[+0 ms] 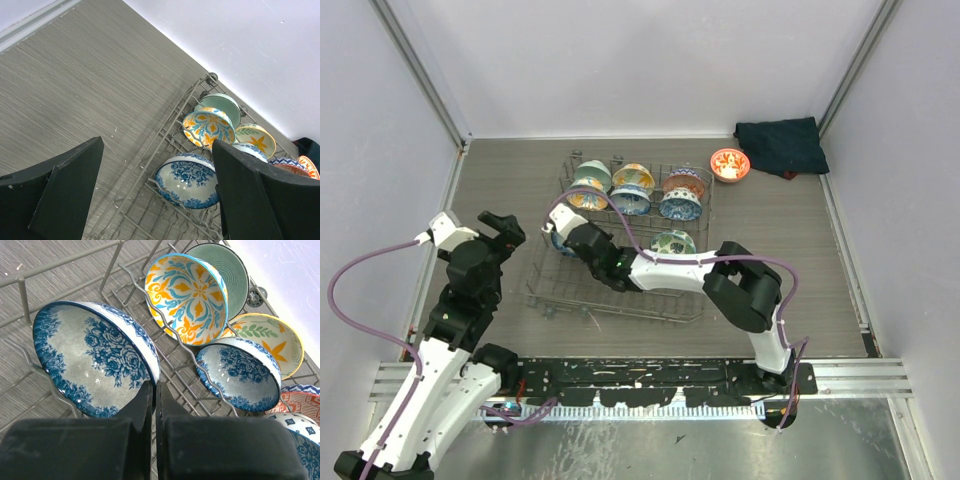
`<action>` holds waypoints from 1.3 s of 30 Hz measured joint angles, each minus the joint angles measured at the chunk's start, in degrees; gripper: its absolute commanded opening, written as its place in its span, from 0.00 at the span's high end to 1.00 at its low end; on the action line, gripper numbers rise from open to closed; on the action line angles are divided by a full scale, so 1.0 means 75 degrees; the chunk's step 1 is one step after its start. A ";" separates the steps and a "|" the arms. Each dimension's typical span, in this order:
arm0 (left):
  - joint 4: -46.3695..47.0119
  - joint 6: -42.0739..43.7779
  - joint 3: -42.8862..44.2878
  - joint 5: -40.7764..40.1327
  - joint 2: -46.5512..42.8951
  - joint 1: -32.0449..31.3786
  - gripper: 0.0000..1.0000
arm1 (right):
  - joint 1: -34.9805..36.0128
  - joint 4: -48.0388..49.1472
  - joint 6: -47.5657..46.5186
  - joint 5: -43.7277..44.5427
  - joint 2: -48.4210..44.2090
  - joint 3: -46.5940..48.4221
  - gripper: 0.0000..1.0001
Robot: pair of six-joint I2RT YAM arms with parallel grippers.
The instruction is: Unload the bowls from the dish rack
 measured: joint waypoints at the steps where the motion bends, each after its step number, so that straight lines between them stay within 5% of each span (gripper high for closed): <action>1: 0.0000 0.0000 0.0000 0.0000 0.0000 0.0000 0.02 | -0.0009 0.0076 0.0003 -0.0017 0.0009 -0.0012 0.99; 16: 0.0000 0.0000 0.0000 0.0000 0.0006 0.0000 0.02 | 0.0006 0.0586 0.0017 0.0041 -0.0210 -0.0516 0.99; 31: 0.0000 0.0000 -0.0003 -0.0026 0.0009 0.0000 0.02 | -0.0015 0.0504 0.0358 -0.0131 -0.1853 -0.0828 0.99; 39: 0.0006 0.0000 -0.0035 -0.0050 0.0006 0.0000 0.02 | -0.1043 -0.0280 0.1300 -0.0871 -0.2530 -0.0796 0.99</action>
